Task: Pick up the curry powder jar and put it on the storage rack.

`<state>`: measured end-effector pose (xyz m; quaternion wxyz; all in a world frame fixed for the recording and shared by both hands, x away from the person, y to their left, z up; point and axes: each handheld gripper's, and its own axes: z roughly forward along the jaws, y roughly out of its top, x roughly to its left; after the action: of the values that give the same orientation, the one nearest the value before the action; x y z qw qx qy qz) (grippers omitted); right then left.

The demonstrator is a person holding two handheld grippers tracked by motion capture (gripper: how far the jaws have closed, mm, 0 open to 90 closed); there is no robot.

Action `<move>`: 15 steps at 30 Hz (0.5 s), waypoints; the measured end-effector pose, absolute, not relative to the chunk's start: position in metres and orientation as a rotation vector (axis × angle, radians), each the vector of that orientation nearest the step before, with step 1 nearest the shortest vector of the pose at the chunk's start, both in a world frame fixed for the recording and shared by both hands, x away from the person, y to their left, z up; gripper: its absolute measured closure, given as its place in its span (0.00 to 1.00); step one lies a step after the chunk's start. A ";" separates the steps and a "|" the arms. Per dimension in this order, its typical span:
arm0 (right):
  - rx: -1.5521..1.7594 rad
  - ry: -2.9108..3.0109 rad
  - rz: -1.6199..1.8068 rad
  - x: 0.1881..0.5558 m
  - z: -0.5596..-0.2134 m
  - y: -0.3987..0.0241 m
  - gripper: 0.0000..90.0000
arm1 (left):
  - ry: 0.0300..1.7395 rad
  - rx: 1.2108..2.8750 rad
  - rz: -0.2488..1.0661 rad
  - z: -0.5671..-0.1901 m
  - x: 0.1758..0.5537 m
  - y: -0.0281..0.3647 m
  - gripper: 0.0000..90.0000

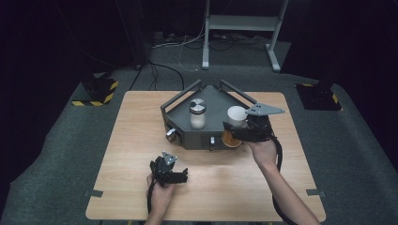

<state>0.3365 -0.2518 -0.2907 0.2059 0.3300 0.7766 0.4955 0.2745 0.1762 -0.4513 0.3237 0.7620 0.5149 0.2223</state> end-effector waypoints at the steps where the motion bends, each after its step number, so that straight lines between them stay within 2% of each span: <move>1: 0.920 2.163 1.381 0.338 -0.289 -0.251 0.39 | 1.351 1.999 0.583 -0.451 0.275 0.176 0.03; 15: 0.958 2.113 1.354 0.356 -0.275 -0.237 0.39 | 1.353 1.995 0.583 -0.452 0.274 0.176 0.03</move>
<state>0.3562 -0.2365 -0.2753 0.2257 0.3476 0.7663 0.4910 0.2743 0.1760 -0.4516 0.3249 0.7607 0.5160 0.2224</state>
